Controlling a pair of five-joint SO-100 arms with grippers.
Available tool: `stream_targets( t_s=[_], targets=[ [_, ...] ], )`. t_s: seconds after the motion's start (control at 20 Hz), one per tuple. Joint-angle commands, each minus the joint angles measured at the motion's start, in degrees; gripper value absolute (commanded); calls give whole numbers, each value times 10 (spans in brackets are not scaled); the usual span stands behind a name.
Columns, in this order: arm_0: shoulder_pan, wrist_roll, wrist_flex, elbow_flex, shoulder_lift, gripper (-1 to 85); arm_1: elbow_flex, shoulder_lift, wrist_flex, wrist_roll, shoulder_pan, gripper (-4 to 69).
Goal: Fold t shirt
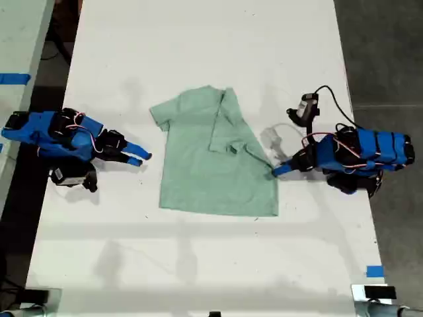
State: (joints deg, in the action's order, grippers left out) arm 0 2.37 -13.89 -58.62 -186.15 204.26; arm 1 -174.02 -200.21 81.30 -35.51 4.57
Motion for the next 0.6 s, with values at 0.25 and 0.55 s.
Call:
stream_targets(
  t_s=[0.25,0.55],
  targets=[
    [-1,4,2,-25,4,171,-29,-4,-18,-108,-2,94],
    [-12,2,3,-25,6,389,-29,-4,-18,-108,-2,94]
  ],
)
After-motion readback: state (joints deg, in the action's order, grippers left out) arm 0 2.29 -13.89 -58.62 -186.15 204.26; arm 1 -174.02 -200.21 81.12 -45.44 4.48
